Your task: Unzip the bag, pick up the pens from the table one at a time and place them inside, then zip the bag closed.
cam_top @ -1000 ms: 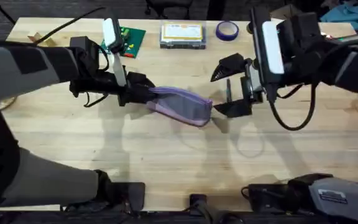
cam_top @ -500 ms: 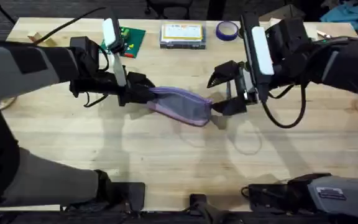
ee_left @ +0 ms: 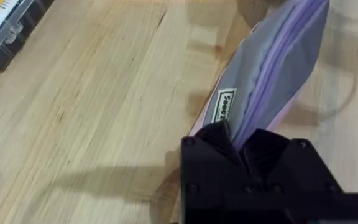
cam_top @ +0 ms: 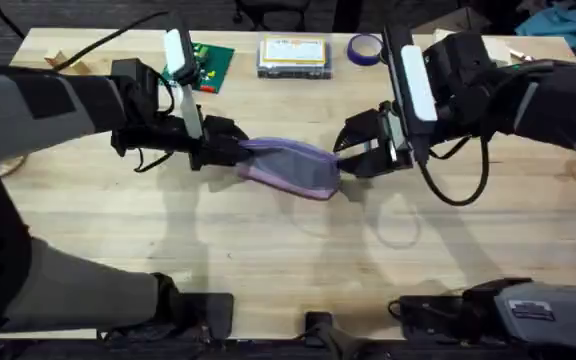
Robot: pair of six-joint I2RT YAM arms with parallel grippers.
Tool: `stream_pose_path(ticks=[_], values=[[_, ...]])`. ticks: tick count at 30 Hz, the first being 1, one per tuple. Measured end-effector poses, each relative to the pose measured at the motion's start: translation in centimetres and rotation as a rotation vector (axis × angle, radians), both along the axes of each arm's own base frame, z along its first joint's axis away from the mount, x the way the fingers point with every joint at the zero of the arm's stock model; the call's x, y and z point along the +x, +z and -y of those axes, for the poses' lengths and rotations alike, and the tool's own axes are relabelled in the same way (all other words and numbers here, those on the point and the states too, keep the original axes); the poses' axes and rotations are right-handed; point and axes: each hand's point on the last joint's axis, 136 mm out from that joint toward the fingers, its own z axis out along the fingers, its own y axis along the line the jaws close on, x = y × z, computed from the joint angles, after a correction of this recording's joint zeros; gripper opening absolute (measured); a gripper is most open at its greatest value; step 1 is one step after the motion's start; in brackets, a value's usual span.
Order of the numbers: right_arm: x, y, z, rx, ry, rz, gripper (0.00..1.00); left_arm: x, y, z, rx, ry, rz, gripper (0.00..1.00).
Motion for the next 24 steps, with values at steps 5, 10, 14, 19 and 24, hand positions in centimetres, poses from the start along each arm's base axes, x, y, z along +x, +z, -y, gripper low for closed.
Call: stream_pose_path(ticks=[5,10,14,19,24], values=[[-0.3,-0.1,0.1,-0.004,-0.001,-0.018,0.133,0.0,0.0,0.0,0.0,0.0,0.0,0.042],[-0.8,0.4,0.2,-0.006,-0.003,-0.021,0.086,0.0,0.0,0.0,0.0,0.0,-0.002,0.042],[-1.0,1.1,0.3,-0.004,-0.004,-0.003,0.089,0.0,0.0,0.0,0.0,0.001,-0.002,0.042],[-1.0,1.6,0.3,0.0,-0.004,0.017,0.091,0.0,0.0,0.0,0.0,0.002,-0.002,0.042],[-1.1,1.9,0.3,-0.001,-0.005,0.026,0.034,0.0,0.0,-0.1,0.0,0.003,-0.003,0.042]])
